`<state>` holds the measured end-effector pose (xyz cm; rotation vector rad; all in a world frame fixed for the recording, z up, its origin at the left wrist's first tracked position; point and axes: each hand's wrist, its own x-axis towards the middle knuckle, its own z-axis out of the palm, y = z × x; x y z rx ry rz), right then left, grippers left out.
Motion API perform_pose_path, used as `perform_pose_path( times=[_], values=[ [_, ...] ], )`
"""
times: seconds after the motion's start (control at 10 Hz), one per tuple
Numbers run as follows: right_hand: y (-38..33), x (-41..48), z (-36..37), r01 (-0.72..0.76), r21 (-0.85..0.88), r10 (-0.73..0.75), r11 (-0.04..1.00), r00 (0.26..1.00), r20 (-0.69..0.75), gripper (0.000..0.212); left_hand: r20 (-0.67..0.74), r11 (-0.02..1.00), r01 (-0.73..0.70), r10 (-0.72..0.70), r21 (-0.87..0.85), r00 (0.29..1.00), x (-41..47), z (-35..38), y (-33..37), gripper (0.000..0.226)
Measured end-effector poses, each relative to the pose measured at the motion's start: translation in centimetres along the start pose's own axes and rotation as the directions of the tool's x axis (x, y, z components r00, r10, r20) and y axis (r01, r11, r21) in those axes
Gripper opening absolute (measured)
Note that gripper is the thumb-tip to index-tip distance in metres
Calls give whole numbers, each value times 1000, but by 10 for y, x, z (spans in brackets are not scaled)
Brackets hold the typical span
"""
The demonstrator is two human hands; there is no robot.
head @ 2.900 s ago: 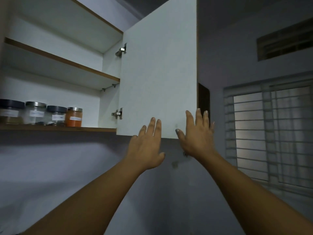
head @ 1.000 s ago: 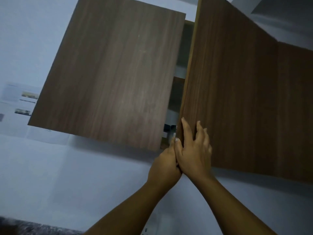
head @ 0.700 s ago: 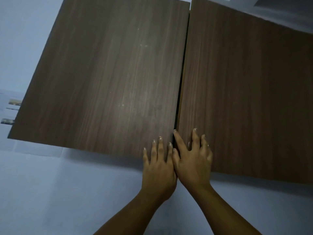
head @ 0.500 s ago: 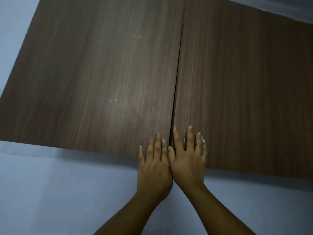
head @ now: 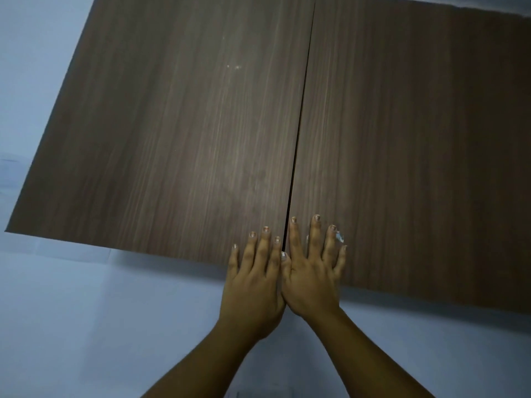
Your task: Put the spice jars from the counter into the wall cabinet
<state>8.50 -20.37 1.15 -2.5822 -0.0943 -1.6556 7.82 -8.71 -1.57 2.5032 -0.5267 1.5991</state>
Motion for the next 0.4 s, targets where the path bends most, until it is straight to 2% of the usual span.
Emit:
perform_pose_path(
  times=[0.1, 0.2, 0.3, 0.4],
  values=[
    [8, -5, -17, 65, 14, -66, 998, 992, 108, 70, 128, 999, -40, 37, 19, 991, -1, -17, -2, 85],
    [12, -6, -34, 111, 24, -114, 993, 971, 210, 81, 228, 999, -20, 10, 41, 974, -4, -35, -10, 92],
    [16, -9, -56, 154, 22, -152, 988, 920, 361, 94, 266, 997, 32, -48, 64, 963, -21, -51, -17, 103],
    [23, -23, -71, 162, 64, -173, 985, 861, 478, 104, 240, 989, 62, -94, 138, 966, -42, -64, -29, 108]
  ],
)
